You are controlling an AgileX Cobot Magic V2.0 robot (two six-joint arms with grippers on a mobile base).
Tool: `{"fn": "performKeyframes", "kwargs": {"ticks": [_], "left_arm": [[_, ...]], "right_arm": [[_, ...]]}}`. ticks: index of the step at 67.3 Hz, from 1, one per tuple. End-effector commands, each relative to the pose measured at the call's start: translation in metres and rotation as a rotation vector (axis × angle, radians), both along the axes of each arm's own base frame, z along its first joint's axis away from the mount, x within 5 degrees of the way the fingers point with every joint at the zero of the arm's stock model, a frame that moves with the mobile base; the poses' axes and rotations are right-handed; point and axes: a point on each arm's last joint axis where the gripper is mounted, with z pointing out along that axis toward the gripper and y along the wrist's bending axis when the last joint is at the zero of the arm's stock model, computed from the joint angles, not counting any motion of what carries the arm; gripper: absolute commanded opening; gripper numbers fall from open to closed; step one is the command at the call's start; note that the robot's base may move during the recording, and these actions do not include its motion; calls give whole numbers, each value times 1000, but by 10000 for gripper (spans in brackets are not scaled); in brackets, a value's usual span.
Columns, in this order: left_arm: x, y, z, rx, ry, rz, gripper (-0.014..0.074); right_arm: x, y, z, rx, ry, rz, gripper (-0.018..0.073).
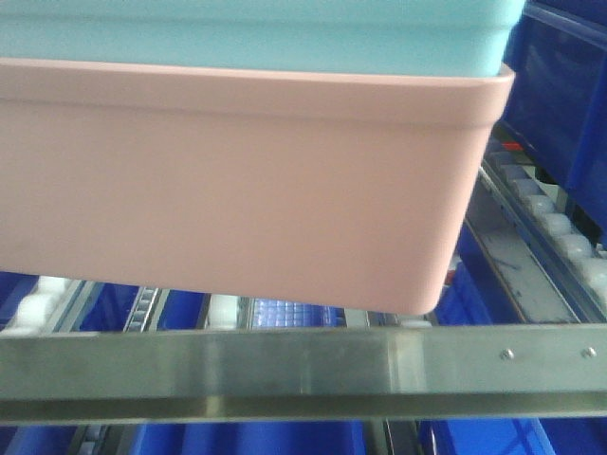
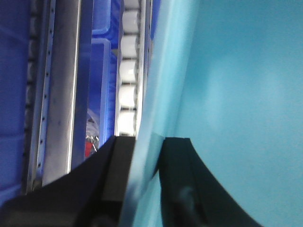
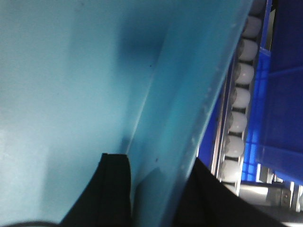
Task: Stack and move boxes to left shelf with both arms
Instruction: 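Hold the stacked bins raised with both grippers while approaching the roller shelf, then hold the stacked bins above the roller shelf with both grippers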
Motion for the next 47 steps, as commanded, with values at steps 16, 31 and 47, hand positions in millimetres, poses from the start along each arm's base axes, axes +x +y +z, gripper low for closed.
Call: {"fn": "performKeyframes", "kwargs": {"ticks": [16, 31, 47], "left_arm": [[-13, -23, 31, -242, -111, -131, -3], [-13, -23, 31, -242, -111, -131, -3], [-13, -23, 31, -242, -111, -131, -3]], "right_arm": [[-4, 19, 37, 265, -170, 107, 56], [-4, 19, 37, 265, -170, 107, 56], [-4, 19, 37, 265, -170, 107, 56]]}}
